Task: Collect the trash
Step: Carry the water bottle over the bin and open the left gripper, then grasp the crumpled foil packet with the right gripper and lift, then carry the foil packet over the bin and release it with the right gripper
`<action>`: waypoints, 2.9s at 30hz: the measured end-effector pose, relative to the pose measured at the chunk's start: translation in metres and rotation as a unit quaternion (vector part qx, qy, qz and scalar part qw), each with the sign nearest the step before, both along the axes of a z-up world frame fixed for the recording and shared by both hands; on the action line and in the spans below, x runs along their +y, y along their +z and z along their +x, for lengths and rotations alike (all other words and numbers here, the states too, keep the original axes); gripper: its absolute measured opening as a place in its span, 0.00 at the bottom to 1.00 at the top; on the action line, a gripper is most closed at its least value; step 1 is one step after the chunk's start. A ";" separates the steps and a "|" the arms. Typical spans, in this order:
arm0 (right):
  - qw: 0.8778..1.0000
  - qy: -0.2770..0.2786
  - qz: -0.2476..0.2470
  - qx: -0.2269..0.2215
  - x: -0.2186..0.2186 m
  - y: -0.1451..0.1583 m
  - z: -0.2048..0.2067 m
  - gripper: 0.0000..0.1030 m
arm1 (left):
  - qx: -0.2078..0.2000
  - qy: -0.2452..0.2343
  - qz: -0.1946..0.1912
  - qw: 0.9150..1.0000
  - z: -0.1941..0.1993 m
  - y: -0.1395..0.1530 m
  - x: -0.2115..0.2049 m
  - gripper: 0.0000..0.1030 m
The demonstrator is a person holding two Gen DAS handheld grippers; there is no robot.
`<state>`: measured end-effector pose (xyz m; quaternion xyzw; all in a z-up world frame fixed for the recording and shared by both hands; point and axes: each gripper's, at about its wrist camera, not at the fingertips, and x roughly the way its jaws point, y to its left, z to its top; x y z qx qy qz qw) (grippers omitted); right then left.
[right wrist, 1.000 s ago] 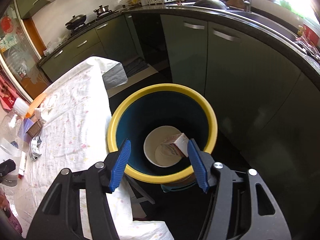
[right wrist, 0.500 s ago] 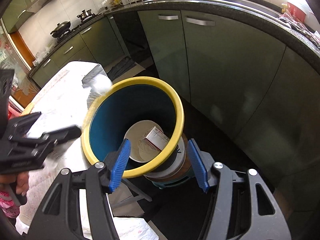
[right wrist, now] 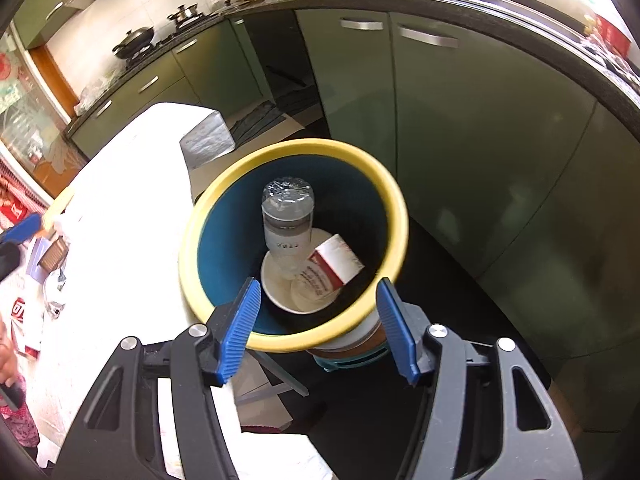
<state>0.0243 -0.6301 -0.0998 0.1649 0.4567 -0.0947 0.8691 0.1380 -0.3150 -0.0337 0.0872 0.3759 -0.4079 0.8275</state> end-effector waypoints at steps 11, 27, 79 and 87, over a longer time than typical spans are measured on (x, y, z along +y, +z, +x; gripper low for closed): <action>0.997 0.071 -0.032 0.005 0.080 0.017 0.036 0.58 | -0.094 0.181 -0.017 0.979 -0.001 0.041 0.196 0.89; 0.964 0.263 -0.023 0.009 0.283 0.028 0.105 0.58 | -0.079 0.329 -0.004 0.941 0.024 -0.006 0.357 0.90; 0.978 0.205 -0.027 0.001 0.240 0.022 0.076 0.31 | -0.088 0.287 0.004 0.954 0.008 0.001 0.313 0.91; 0.997 0.066 -0.045 0.015 0.119 0.011 0.067 0.32 | -0.088 0.270 0.009 0.959 0.005 0.009 0.292 0.91</action>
